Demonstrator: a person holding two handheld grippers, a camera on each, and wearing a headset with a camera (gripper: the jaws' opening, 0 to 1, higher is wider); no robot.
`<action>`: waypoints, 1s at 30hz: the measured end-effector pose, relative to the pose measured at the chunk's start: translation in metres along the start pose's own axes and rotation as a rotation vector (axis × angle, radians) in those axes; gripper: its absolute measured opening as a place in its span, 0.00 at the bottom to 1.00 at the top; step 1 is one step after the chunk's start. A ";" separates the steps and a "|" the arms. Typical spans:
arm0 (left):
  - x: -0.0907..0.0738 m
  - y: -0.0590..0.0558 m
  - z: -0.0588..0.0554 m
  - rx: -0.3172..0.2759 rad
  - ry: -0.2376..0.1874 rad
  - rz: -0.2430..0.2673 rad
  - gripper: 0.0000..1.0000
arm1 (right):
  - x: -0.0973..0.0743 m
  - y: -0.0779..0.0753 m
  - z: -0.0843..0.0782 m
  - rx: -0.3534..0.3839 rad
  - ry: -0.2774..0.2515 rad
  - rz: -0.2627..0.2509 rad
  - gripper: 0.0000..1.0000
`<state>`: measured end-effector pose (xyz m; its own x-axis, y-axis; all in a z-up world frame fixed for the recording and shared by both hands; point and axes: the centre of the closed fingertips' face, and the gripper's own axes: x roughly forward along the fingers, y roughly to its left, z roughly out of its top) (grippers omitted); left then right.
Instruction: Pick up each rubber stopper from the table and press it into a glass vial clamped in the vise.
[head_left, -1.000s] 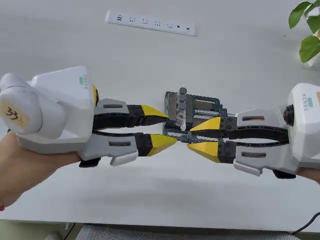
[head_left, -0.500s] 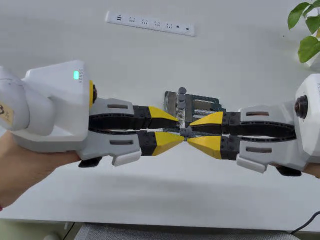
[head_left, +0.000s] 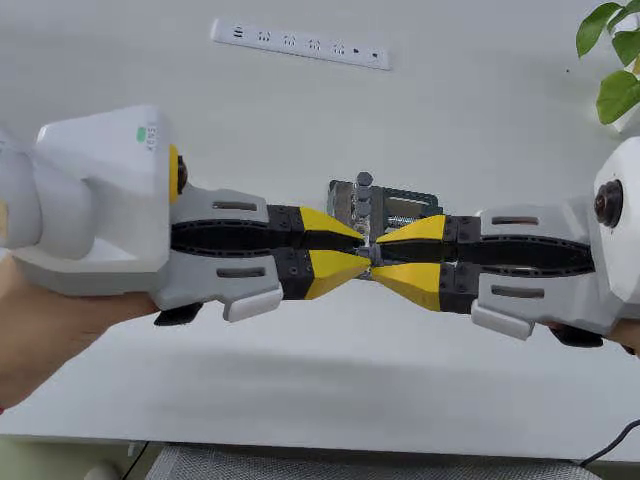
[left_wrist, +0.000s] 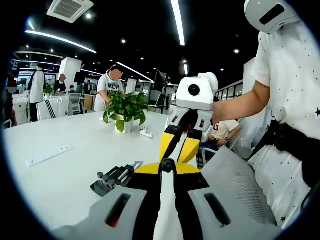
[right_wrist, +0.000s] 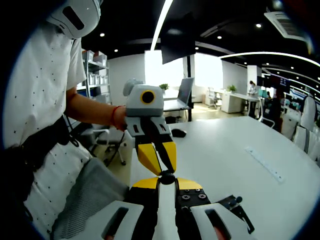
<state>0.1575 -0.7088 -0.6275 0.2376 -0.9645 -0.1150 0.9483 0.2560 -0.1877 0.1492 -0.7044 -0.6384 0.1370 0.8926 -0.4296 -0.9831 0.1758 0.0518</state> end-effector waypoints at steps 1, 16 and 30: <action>0.000 0.000 0.000 -0.002 0.000 -0.001 0.05 | 0.000 0.000 0.000 0.001 -0.001 0.000 0.07; 0.000 -0.001 -0.004 0.002 0.014 -0.007 0.07 | -0.002 0.002 0.000 0.011 -0.009 -0.001 0.07; -0.001 -0.002 -0.003 -0.013 0.002 -0.011 0.05 | -0.001 0.003 0.002 0.017 -0.015 0.000 0.07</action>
<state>0.1548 -0.7079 -0.6297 0.2271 -0.9671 -0.1148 0.9480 0.2465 -0.2014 0.1463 -0.7041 -0.6355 0.1394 0.8986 -0.4161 -0.9808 0.1832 0.0670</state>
